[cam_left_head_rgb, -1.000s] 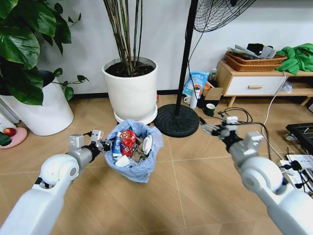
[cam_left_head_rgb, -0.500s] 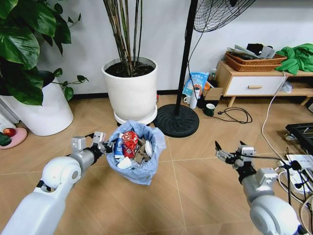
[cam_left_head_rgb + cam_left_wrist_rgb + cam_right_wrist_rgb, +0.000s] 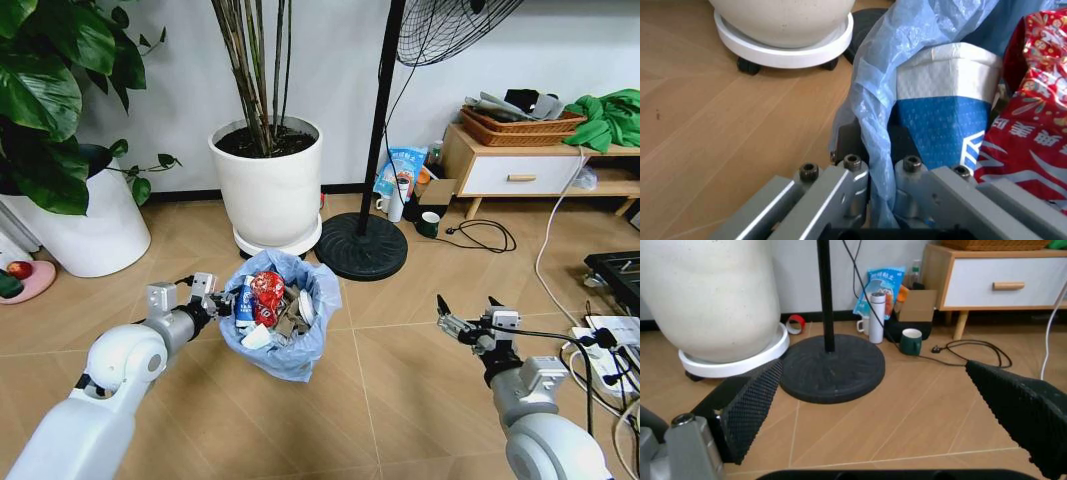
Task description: Pick up the trash bin and place the garbage on the floor into it.
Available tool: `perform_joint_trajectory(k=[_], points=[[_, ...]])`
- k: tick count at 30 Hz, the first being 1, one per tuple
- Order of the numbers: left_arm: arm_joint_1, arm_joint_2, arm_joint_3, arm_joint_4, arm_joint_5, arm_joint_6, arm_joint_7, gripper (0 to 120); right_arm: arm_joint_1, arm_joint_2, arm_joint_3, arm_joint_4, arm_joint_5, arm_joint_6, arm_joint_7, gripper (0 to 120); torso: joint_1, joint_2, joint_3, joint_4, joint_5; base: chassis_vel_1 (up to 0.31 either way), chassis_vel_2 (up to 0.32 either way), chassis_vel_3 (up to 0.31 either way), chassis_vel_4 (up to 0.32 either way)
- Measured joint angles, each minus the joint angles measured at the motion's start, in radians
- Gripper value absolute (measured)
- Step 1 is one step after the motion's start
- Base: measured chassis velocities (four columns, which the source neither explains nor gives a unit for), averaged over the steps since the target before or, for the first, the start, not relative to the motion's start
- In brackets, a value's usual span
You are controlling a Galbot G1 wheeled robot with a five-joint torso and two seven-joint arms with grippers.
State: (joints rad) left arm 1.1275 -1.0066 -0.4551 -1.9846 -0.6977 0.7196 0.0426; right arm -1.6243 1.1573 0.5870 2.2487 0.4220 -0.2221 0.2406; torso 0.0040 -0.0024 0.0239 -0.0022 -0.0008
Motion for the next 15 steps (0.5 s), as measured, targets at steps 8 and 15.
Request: perform_joint_trajectory(k=[8, 15], points=[[0.007, 0.003, -0.003, -0.004, 0.002, 0.000, -0.003, 0, 0.001, 0.009, -0.018, -0.003, -0.012, 0.000, 0.000, 100, 0.000, 0.000, 0.000, 0.0000, -0.0002, 0.063, 0.048, -0.053, -0.050], [0.001, 0.011, -0.006, -0.004, -0.004, 0.000, -0.003, 0, -0.002, 0.015, -0.023, -0.003, -0.022, 0.001, -0.001, 100, 0.000, 0.000, 0.000, 0.0001, -0.0002, 0.110, 0.121, -0.101, -0.111]])
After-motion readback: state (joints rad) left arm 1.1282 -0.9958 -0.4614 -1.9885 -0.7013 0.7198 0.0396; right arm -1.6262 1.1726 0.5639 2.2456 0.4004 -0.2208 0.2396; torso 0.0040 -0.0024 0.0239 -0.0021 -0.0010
